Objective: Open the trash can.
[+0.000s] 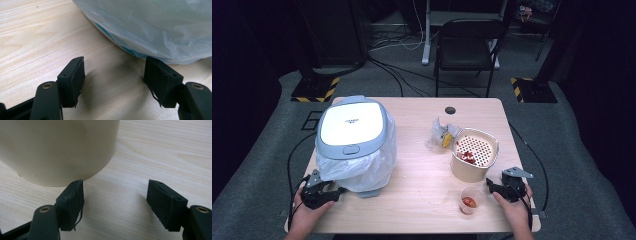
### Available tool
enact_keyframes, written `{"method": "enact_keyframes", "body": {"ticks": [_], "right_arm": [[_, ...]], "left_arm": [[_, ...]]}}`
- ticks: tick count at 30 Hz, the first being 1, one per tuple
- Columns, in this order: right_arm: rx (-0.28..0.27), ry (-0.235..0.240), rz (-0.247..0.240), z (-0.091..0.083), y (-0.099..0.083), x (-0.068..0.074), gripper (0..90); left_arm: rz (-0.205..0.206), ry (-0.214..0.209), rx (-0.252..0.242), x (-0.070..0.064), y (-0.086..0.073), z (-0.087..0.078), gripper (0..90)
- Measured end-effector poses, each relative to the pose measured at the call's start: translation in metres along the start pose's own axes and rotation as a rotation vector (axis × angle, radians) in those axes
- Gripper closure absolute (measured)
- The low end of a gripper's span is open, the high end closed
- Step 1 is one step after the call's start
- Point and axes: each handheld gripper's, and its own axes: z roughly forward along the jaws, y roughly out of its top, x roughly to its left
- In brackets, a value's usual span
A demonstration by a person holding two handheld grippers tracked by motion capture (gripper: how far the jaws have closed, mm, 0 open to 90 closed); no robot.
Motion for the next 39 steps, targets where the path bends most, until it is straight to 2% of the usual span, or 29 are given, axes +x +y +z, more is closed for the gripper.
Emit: {"method": "enact_keyframes", "body": {"ticks": [7,17,20,23,24,25,27,29,30,32,33,34,37,39], "right_arm": [[-0.005,-0.008,0.007,0.000,0.000,0.001,29.4],[-0.003,-0.005,0.000,0.000,-0.001,0.002,28.9],[-0.003,-0.002,-0.002,0.000,-0.001,0.001,28.9],[-0.002,-0.002,0.000,0.000,-0.001,0.002,28.9],[-0.003,-0.002,0.000,0.000,-0.001,0.002,28.9],[-0.003,-0.002,0.000,0.000,-0.001,0.002,28.9],[-0.003,-0.003,0.000,0.000,-0.001,0.002,28.9],[-0.003,-0.003,0.000,0.000,-0.001,0.002,28.9],[-0.002,-0.004,0.000,0.000,-0.001,0.002,28.9],[-0.002,-0.005,0.002,0.000,-0.001,0.002,28.9],[-0.002,-0.005,0.002,0.000,-0.001,0.002,28.9],[-0.002,-0.006,0.003,0.000,-0.001,0.002,28.9],[-0.002,-0.007,0.004,-0.001,-0.001,0.002,28.9],[-0.002,-0.007,0.004,-0.001,-0.001,0.002,28.9]], "left_arm": [[-0.008,0.015,-0.005,-0.001,0.000,0.000,33.6],[-0.013,0.011,-0.014,0.000,-0.001,-0.001,36.4],[-0.039,-0.006,-0.013,0.004,-0.001,-0.003,41.6],[-0.040,0.000,-0.012,0.004,-0.001,-0.004,44.9],[-0.043,-0.012,0.019,0.004,0.001,-0.006,50.2],[-0.043,-0.012,0.019,0.004,0.001,-0.006,51.5],[-0.062,-0.005,0.024,0.005,0.004,-0.008,52.1],[-0.107,0.002,0.008,0.007,0.008,-0.011,54.0],[-0.085,0.008,0.035,0.011,0.012,-0.015,59.3],[-0.159,0.003,-0.019,0.017,0.024,-0.019,62.0],[-0.159,0.003,-0.019,0.017,0.024,-0.019,64.5],[-0.188,-0.002,-0.035,0.020,0.032,-0.020,66.7],[-0.200,-0.004,-0.055,0.024,0.041,-0.019,69.3],[-0.205,-0.003,-0.051,0.025,0.044,-0.019,71.1]]}}
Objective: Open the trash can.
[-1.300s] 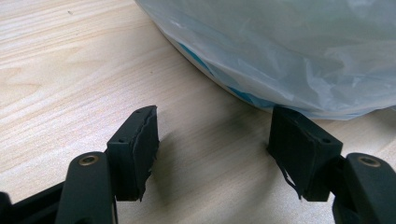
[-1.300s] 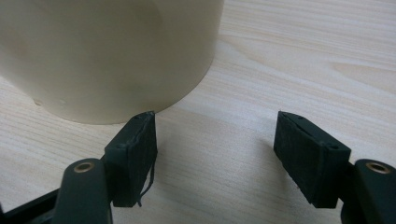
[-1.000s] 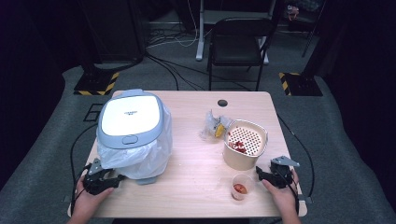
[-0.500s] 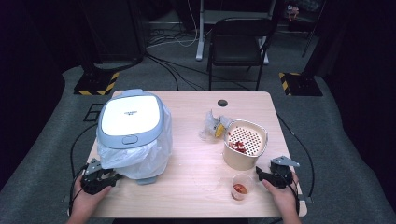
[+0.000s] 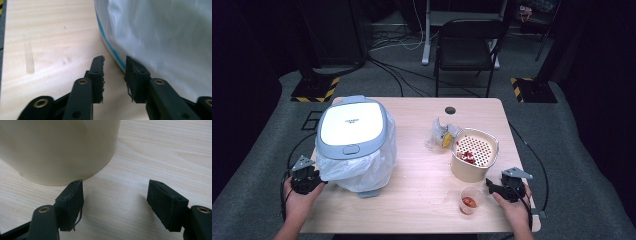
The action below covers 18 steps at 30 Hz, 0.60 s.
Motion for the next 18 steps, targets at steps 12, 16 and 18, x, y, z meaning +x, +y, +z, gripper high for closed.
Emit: {"method": "enact_keyframes", "body": {"ticks": [12,16,18], "right_arm": [[0.000,0.001,-0.001,0.000,0.000,0.000,28.9],[0.000,0.000,-0.001,0.000,0.000,0.000,28.9],[0.000,0.000,-0.001,0.000,0.000,0.000,28.9]], "left_arm": [[-0.047,0.026,-0.024,0.001,0.031,0.015,71.7],[-0.022,0.024,-0.029,0.003,0.036,0.022,76.6],[-0.018,0.026,-0.033,0.001,0.036,0.022,79.0]]}}
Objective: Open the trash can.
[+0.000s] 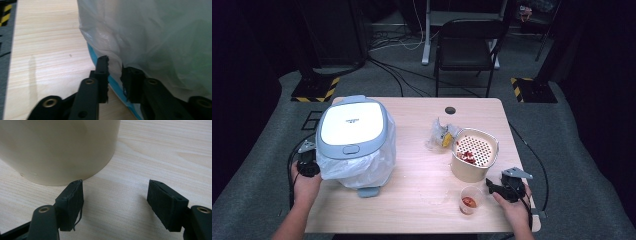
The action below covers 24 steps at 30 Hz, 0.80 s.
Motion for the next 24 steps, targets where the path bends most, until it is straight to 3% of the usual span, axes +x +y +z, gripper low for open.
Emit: {"method": "enact_keyframes", "body": {"ticks": [8,9,12,14,16,24], "right_arm": [[0.000,0.000,0.000,0.000,0.000,0.000,28.9],[0.000,0.000,0.001,0.000,0.000,0.000,28.8],[0.000,0.000,0.001,0.000,0.000,0.000,28.9],[0.000,0.000,0.000,0.000,0.000,0.000,28.8],[0.000,0.000,0.001,0.000,0.000,0.000,28.8],[0.000,0.000,0.001,0.000,0.000,0.000,28.8]], "left_arm": [[0.014,-0.019,0.008,-0.012,-0.004,0.000,78.7],[0.038,-0.022,0.025,-0.013,-0.003,-0.001,78.8],[0.057,-0.032,0.037,-0.019,-0.005,-0.004,78.5],[0.059,-0.043,0.035,-0.021,-0.007,-0.006,78.5],[0.033,-0.066,0.028,-0.023,-0.012,-0.007,78.3],[0.056,-0.105,0.059,-0.031,-0.020,-0.011,77.0]]}}
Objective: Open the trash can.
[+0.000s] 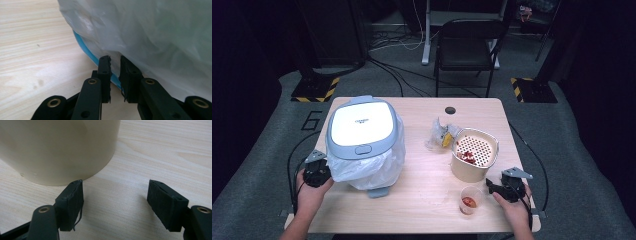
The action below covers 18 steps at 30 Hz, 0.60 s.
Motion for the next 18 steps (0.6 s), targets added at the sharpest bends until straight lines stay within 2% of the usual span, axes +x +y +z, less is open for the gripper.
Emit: {"method": "enact_keyframes", "body": {"ticks": [2,3,5,8,10,12,13,14,15,17,18], "right_arm": [[0.000,0.000,0.000,0.000,0.000,0.000,28.8],[0.000,0.000,0.000,0.000,0.000,0.000,28.8],[0.000,0.000,0.000,0.000,0.000,0.000,28.8],[0.000,0.000,0.000,0.000,0.000,0.000,28.8],[0.000,0.000,-0.002,0.000,0.000,0.000,28.9],[0.000,0.000,-0.001,0.000,0.000,0.000,28.8],[0.000,0.000,-0.001,0.000,0.000,0.000,28.8],[0.000,0.000,-0.001,0.000,0.000,0.000,28.8],[0.000,0.000,-0.001,0.000,0.000,0.000,28.8],[0.000,0.000,-0.001,0.000,0.000,0.000,28.9],[0.000,0.000,-0.001,0.000,0.000,0.000,28.9]], "left_arm": [[-0.004,-0.014,0.007,-0.002,-0.002,-0.001,75.1],[-0.028,-0.030,0.012,-0.002,-0.005,-0.003,72.6],[-0.036,-0.040,0.017,-0.001,-0.006,-0.005,69.8],[-0.043,-0.012,0.040,0.001,-0.012,-0.015,66.2],[-0.061,-0.015,0.042,0.002,-0.017,-0.024,66.2],[-0.042,-0.022,0.063,0.002,-0.022,-0.034,66.0],[-0.045,-0.033,0.061,0.000,-0.025,-0.037,66.3],[-0.051,-0.047,0.064,-0.003,-0.028,-0.041,70.3],[-0.040,-0.070,0.076,-0.005,-0.031,-0.045,70.3],[0.001,-0.086,0.086,-0.011,-0.034,-0.050,76.7],[0.009,-0.102,0.090,-0.015,-0.035,-0.052,76.7]]}}
